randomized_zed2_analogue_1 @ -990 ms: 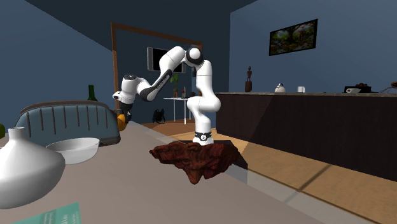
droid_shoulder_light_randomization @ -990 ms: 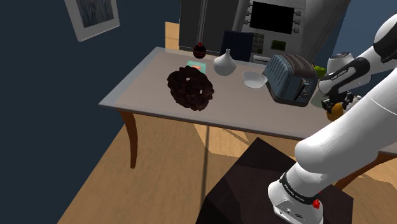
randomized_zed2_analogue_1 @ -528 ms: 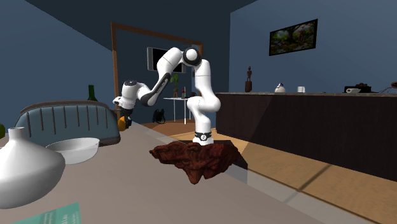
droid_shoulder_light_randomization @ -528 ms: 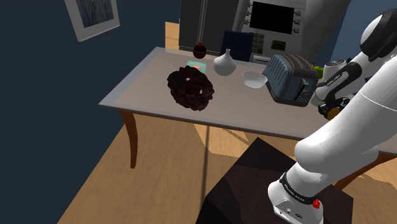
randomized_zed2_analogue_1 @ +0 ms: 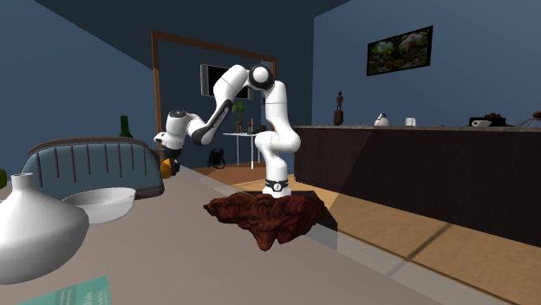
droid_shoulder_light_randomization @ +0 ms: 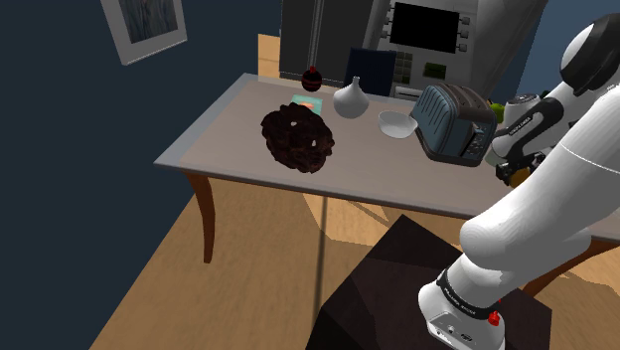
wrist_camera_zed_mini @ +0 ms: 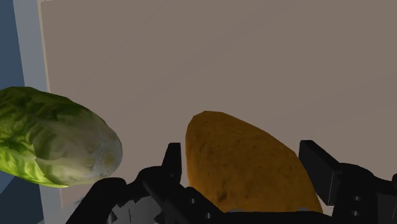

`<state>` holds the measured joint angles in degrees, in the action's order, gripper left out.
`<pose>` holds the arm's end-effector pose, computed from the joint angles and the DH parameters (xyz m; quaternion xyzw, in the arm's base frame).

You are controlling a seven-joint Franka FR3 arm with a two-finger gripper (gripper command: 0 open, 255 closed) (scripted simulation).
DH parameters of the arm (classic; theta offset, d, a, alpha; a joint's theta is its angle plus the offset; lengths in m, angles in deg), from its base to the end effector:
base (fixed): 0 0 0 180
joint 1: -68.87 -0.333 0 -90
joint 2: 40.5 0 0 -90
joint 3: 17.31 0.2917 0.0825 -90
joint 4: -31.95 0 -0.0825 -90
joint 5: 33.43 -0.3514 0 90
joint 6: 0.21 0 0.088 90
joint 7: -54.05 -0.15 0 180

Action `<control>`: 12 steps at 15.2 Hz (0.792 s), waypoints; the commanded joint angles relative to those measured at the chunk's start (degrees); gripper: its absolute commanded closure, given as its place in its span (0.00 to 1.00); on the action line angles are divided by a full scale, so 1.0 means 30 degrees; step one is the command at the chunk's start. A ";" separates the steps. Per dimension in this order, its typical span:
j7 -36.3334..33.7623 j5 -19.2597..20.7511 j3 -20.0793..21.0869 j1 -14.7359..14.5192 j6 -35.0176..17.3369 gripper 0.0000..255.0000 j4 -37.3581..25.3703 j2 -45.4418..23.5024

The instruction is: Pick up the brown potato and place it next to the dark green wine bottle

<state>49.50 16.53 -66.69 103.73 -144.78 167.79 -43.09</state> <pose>0.0371 -0.4977 0.2847 0.8736 -0.3941 -0.1415 0.2478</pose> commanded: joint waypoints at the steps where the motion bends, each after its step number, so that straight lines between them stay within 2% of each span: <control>1: 0.0003 -0.0010 -0.0008 0.0011 0.0003 0.00 0.0073 -0.0052; 5: 0.0010 -0.0024 -0.0002 0.0008 0.0012 0.00 0.0061 -0.0059; 9: -0.0354 0.0635 0.0849 -0.0819 0.3445 0.00 0.0099 0.2994; 12: -0.0351 0.0630 0.0890 -0.0777 0.3441 0.00 0.0100 0.2991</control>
<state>48.54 18.39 -64.15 101.46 -134.76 168.06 -34.32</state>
